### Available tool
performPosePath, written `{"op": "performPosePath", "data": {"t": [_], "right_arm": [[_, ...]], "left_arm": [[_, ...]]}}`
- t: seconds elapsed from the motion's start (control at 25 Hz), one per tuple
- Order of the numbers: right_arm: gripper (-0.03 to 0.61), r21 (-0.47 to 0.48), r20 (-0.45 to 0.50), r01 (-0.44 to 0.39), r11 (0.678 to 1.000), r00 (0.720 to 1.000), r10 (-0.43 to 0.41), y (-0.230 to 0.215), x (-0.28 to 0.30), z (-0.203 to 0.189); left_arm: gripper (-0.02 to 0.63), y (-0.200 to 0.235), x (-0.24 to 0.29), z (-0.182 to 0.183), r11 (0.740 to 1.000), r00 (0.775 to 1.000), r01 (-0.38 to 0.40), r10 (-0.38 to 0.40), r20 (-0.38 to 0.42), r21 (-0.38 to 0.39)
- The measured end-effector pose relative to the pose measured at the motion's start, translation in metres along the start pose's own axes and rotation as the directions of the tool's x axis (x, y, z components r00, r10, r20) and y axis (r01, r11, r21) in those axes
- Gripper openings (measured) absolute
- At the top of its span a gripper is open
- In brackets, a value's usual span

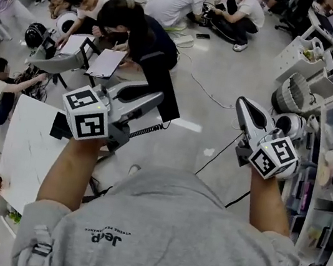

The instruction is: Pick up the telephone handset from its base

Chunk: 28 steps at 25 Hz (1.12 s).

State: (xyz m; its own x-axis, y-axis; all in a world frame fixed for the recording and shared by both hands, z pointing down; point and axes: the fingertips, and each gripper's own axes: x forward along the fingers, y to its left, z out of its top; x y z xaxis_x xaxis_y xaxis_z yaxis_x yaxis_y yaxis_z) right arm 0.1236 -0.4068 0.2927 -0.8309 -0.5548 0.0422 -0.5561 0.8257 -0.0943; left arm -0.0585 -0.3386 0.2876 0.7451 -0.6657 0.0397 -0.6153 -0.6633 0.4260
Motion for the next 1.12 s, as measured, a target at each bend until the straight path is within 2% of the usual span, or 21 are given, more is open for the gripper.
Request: {"op": "performPosePath", "data": {"t": [0.32, 0.48, 0.76, 1.12], "right_arm": [[0.005, 0.002, 0.031, 0.109, 0.994, 0.994, -0.109, -0.014, -0.033, 0.01], [0.005, 0.01, 0.036, 0.139, 0.99, 0.99, -0.139, -0.016, -0.039, 0.005], [0.005, 0.013, 0.034, 0.138, 0.99, 0.99, -0.139, -0.019, -0.039, 0.0], [0.005, 0.035, 0.028, 0.106, 0.994, 0.994, -0.107, -0.023, -0.032, 0.002]], "left_arm": [[0.138, -0.019, 0.046, -0.001, 0.986, 0.986, 0.162, -0.16, -0.054, 0.033], [0.138, -0.022, 0.056, -0.005, 0.976, 0.975, 0.214, -0.212, -0.065, 0.034], [0.138, -0.027, 0.06, -0.009, 0.971, 0.97, 0.237, -0.234, -0.066, 0.029], [0.138, -0.023, 0.05, -0.005, 0.98, 0.979, 0.199, -0.199, -0.039, 0.008]]}}
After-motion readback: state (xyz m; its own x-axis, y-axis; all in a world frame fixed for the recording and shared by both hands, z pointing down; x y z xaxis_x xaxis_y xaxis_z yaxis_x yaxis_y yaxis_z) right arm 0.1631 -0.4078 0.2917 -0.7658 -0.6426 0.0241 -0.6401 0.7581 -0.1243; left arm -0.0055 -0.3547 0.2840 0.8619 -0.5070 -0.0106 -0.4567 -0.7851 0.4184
